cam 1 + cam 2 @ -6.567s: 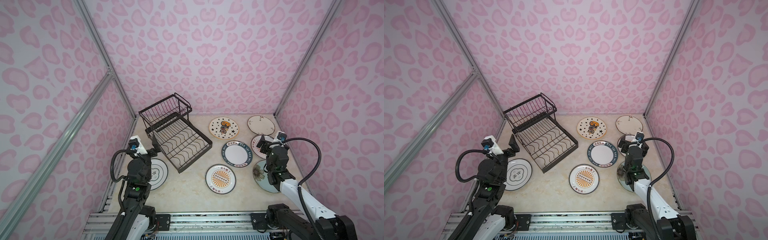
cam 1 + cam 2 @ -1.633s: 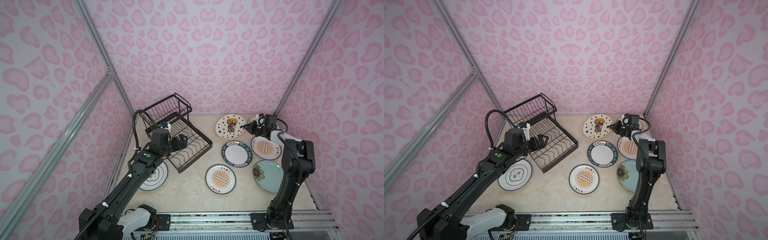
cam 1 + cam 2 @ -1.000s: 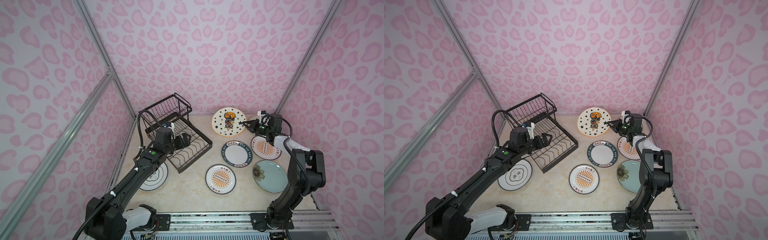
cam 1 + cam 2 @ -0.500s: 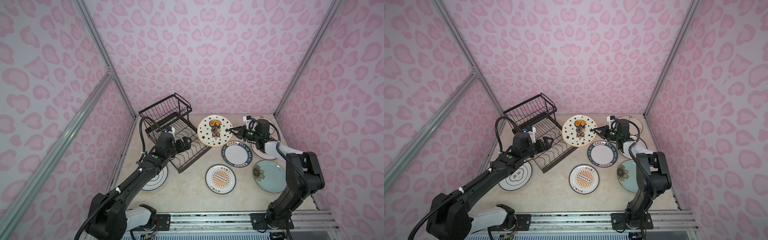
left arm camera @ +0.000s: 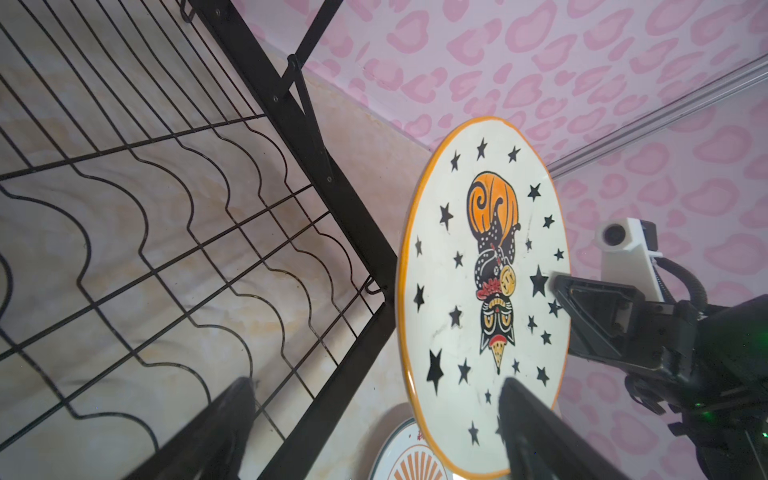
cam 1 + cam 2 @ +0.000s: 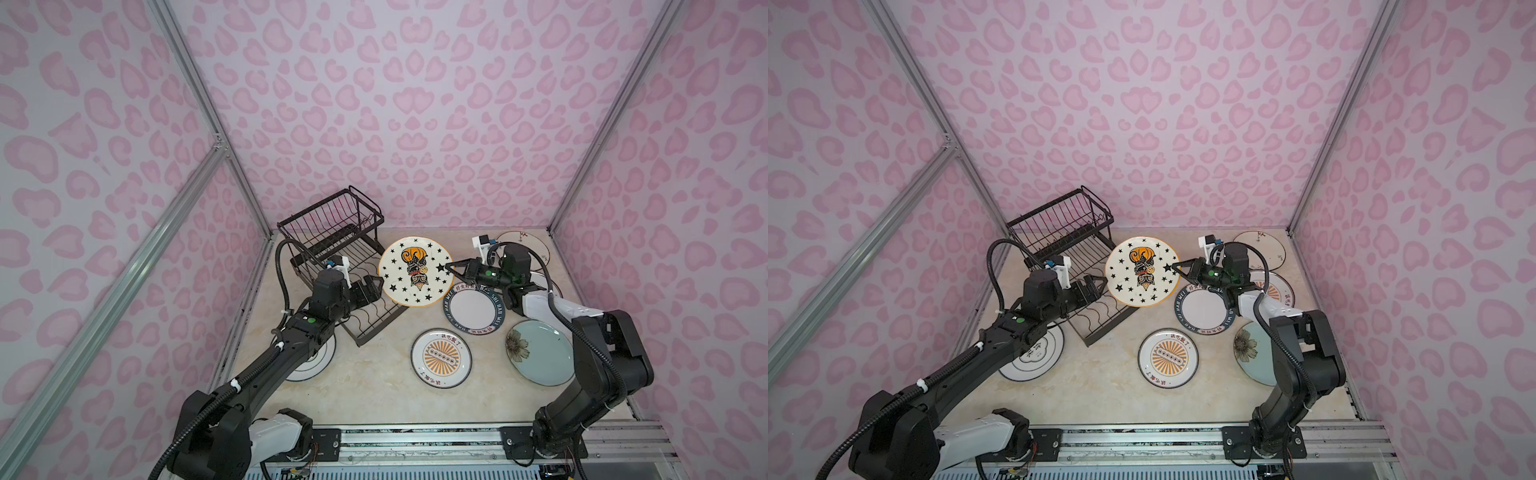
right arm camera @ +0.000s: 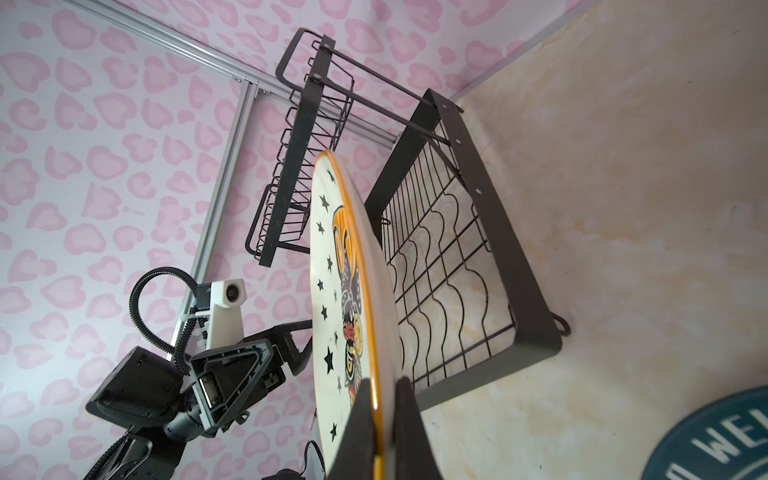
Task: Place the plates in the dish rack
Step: 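Slide the upright star plate toward the left gripper beside the rack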
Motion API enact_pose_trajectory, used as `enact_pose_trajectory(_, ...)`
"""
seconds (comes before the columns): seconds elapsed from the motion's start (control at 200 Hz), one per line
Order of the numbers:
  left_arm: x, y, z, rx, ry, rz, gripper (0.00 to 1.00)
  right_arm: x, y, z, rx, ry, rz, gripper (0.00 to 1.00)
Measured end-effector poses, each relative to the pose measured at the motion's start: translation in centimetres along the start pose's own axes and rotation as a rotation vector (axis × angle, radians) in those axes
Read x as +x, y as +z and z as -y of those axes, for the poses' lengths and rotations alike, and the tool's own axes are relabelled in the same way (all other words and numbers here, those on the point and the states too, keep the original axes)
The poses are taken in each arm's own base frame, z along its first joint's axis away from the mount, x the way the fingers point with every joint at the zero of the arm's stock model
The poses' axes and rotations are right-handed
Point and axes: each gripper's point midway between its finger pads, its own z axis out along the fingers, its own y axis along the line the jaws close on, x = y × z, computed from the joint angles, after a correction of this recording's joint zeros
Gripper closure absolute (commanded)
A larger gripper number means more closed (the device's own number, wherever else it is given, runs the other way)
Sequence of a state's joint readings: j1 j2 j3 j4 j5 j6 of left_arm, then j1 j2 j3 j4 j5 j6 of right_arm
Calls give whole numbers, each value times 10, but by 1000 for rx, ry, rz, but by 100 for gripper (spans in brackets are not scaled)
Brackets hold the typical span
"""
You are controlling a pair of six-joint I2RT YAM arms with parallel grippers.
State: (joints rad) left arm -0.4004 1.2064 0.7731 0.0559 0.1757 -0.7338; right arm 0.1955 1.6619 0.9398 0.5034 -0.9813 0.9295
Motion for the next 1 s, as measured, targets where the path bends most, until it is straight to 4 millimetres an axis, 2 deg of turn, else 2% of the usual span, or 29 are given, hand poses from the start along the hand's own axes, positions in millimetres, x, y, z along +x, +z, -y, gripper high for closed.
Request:
enact_pose_trajectory(0.49,-1,0,17,72,-22,-10,15,11,14,-36,-68,-57,-37,100)
enact_pose_trajectory(0.86,0,0,22,91,-24,-12,24,20,21,-40,-79,-63,-61,100)
enact_pose_trajectory(1.0,0,0,22,91,-24,-12,33,23,26,-41,-85,-63,-73,100)
